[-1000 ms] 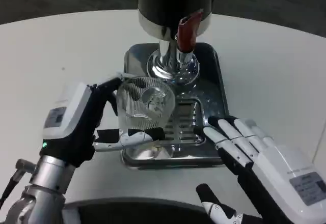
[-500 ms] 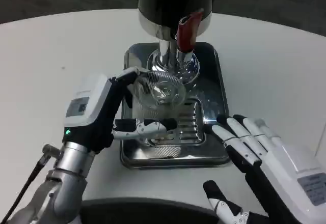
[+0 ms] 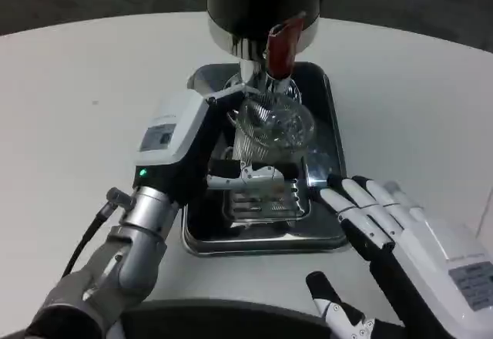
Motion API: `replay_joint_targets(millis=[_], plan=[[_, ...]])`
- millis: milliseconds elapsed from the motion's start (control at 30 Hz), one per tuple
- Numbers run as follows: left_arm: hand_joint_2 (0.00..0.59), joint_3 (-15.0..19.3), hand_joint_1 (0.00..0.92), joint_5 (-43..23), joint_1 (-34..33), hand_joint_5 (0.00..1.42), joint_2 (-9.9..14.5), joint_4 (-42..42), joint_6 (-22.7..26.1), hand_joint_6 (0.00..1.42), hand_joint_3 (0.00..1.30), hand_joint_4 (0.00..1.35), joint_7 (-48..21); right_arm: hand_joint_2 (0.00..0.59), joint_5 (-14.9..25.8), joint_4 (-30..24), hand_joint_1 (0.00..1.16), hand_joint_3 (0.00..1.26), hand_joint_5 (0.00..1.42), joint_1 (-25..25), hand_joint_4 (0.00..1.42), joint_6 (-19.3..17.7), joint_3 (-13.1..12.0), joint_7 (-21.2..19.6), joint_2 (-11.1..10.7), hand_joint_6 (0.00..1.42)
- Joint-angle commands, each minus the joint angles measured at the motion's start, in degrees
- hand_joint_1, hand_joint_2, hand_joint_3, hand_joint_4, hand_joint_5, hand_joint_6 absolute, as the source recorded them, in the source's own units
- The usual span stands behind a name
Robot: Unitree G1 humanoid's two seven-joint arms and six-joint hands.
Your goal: Grasp the cup under the faucet to collect the drink, then remove the cup.
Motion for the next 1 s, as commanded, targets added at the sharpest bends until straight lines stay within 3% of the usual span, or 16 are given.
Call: replay_joint_targets(millis=[33, 200, 267, 367, 433, 567, 700, 933, 1000], plan=[[0.139, -1.58, 0.601, 0.42, -1.62, 1.18, -0.28, 2.49, -1.01, 1.35, 0.95, 1.04, 1.89, 0.473, 0.24, -1.22, 0.37, 0.15, 0.06, 0.88, 0.07, 0.44, -0.70, 0.50, 0.05, 0.08], [0.136, -4.54, 0.596, 2.31, -1.15, 1.14, 0.63, 3.29, -0.64, 1.31, 0.93, 1.00, 4.05, 0.473, 0.70, -1.32, 0.37, 0.15, 0.07, 1.03, 0.08, 0.45, -1.17, 0.42, -0.09, 0.08], [0.106, -4.80, 0.586, 1.80, -0.68, 1.09, 0.89, 3.61, -0.88, 1.26, 0.89, 0.95, 4.00, 0.473, 0.80, -1.31, 0.37, 0.15, 0.08, 1.01, 0.08, 0.52, -1.27, 0.43, -0.08, 0.08], [0.079, -5.26, 0.531, 1.98, -0.33, 0.98, 1.39, 3.49, -0.96, 1.12, 0.75, 0.76, 4.35, 0.473, 1.11, -1.24, 0.37, 0.15, 0.08, 1.01, 0.08, 0.68, -1.27, 0.54, 0.05, 0.08], [0.095, -6.17, 0.430, 2.83, -0.39, 0.83, 1.87, 3.25, -0.26, 0.94, 0.56, 0.55, 4.05, 0.473, 1.35, -1.15, 0.37, 0.15, 0.08, 1.03, 0.08, 0.78, -1.24, 0.55, 0.12, 0.09], [0.076, -6.98, 0.332, 2.96, -0.41, 0.66, 2.06, 3.37, 0.67, 0.67, 0.34, 0.36, 3.23, 0.473, 1.45, -1.08, 0.37, 0.16, 0.09, 0.97, 0.09, 0.74, -1.19, 0.65, -0.07, 0.10], [0.075, -7.15, 0.300, 2.59, -0.01, 0.54, 2.30, 2.62, 1.01, 0.52, 0.22, 0.20, 3.42, 0.473, 1.77, -1.13, 0.37, 0.16, 0.10, 1.19, 0.09, 0.78, -1.47, 0.66, -0.19, 0.13], [0.066, -6.76, 0.257, 1.63, 0.74, 0.47, 2.33, 2.30, 1.08, 0.38, 0.09, 0.11, 3.38, 0.478, 2.44, -1.61, 0.37, 0.18, 0.14, 1.50, 0.12, 0.26, -1.75, -0.10, -0.02, 0.19], [0.051, -6.31, 0.179, 1.22, 1.41, 0.43, 2.61, 1.48, 0.53, 0.33, 0.05, 0.07, 3.97, 0.480, 2.48, -1.53, 0.38, 0.19, 0.15, 1.71, 0.12, 0.31, -1.79, -0.03, -0.02, 0.19]])
